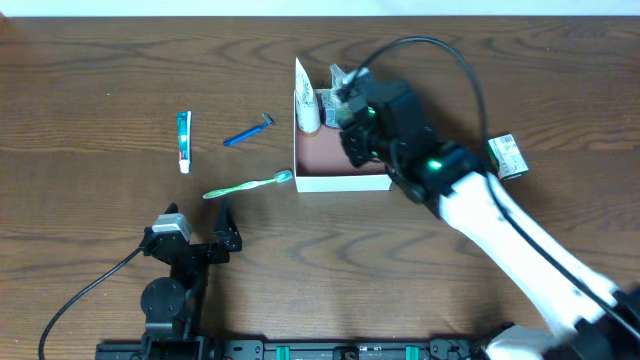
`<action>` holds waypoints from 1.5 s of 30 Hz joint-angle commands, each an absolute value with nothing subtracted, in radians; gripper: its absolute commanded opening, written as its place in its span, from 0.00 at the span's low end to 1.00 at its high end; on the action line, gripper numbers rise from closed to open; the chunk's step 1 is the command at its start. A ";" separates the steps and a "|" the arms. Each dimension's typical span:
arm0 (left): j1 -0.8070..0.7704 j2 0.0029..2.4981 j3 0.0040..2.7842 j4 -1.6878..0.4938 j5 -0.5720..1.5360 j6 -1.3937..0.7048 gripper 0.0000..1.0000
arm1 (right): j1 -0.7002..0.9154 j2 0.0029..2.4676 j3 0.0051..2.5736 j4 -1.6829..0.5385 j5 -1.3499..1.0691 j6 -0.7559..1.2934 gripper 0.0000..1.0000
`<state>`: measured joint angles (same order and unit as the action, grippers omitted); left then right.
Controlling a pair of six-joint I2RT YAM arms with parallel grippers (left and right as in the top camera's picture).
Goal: Pack container
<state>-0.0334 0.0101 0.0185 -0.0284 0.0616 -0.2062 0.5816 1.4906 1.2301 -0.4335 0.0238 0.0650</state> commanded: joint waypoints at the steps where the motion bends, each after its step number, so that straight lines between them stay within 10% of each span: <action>1: -0.028 0.004 0.004 -0.067 0.071 -0.204 0.98 | 0.548 1.423 1.231 -0.525 0.120 0.143 0.41; 9: -0.028 0.004 0.004 -0.067 0.071 -0.205 0.98 | 0.381 1.332 1.231 -0.842 0.222 0.390 0.75; 21: -0.028 0.004 0.004 -0.067 0.071 -0.204 0.98 | 0.045 1.425 1.198 -0.919 0.201 0.593 0.93; 45: -0.028 0.004 0.004 -0.067 0.071 -0.205 0.98 | -0.118 1.592 0.968 -0.445 0.179 1.017 0.99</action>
